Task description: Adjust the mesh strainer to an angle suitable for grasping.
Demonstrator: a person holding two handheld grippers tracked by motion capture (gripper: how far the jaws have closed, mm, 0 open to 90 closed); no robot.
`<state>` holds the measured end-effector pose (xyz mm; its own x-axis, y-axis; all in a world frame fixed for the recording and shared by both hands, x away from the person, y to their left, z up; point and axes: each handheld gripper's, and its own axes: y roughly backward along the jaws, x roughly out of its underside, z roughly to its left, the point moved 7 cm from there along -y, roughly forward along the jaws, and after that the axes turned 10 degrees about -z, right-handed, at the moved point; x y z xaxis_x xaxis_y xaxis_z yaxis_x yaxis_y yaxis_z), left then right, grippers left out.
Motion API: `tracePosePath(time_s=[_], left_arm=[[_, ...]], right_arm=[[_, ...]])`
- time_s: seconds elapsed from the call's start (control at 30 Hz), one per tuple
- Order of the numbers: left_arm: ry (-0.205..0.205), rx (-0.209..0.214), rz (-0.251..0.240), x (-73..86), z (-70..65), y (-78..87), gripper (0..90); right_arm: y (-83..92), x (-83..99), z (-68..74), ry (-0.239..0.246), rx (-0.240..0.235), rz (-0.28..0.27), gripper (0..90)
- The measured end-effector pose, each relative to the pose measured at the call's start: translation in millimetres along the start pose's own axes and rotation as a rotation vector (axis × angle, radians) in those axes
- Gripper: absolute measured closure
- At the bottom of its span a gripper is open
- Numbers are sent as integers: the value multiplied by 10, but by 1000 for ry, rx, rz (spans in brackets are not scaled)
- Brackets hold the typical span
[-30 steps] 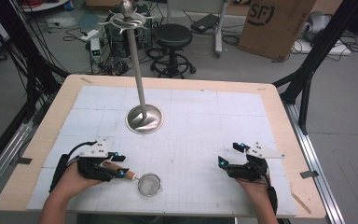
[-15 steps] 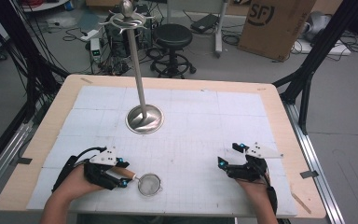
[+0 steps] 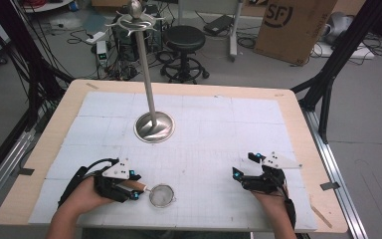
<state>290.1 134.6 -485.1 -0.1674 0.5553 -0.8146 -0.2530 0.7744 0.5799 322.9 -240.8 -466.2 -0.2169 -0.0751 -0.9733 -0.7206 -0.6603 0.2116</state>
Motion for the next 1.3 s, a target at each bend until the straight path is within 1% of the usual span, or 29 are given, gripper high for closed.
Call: tracePosePath(time_s=[0.03, 0.1, 0.17, 0.2, 0.27, 0.3, 0.4, 0.43, 0.5, 0.53, 0.57, 0.67, 0.73, 0.87, 0.93, 1.03, 1.1, 1.17, 1.2, 1.3], left_arm=[[-7, -3, 2, -17, -12, -22, 516], [-25, -23, 3, -55, -26, -74, 528], [-29, -41, 1, -90, -37, -127, 548], [-33, -58, 2, -105, -34, -152, 557], [-32, -82, -3, -134, -38, -200, 572], [-32, -99, -14, -149, -37, -228, 578], [-31, -146, -24, -183, -28, -288, 595], [-30, -151, -26, -190, -27, -303, 599], [-16, -151, -32, -198, -29, -316, 596], [-14, -145, -29, -195, -27, -310, 594], [-2, -135, -29, -191, -28, -306, 588], [15, -113, -28, -172, -25, -279, 526], [20, -108, -28, -159, -8, -244, 516], [39, -103, -45, -138, 26, -157, 508], [39, -100, -44, -122, 48, -107, 508], [49, -101, -45, -94, 76, -35, 508], [54, -86, -46, -70, 84, 5, 497], [53, -79, -36, -38, 98, 53, 493], [60, -82, -37, -26, 102, 73, 491], [55, -79, -20, 19, 126, 139, 491]], right_arm=[[-1, 0, -1, 0, 0, -1, 141], [-1, 0, -1, 0, 1, 0, 141], [0, 1, -2, 0, 1, 1, 141], [1, 1, -3, 0, 0, 1, 142], [2, 0, -2, -1, 2, 0, 142], [2, 0, -3, -2, 1, 0, 142], [2, 0, -3, -3, 2, 0, 142], [3, 0, -3, -3, 1, 1, 142], [3, 2, -5, -3, 1, 2, 142], [3, 2, -5, -3, 1, 3, 142], [3, 3, -5, -3, 1, 3, 142], [1, 7, -5, -3, -1, 6, 142], [1, 6, -5, -5, 0, 5, 142], [4, 9, -9, -7, 2, 5, 142], [2, 11, -12, -6, 4, 5, 142], [-1, 13, -12, -2, 2, 6, 142], [0, 18, -6, -8, 0, 12, 142], [-1, 19, -7, -6, 1, 13, 142], [-2, 19, -6, -7, 1, 13, 142], [-4, 23, -9, -4, 1, 15, 142]])
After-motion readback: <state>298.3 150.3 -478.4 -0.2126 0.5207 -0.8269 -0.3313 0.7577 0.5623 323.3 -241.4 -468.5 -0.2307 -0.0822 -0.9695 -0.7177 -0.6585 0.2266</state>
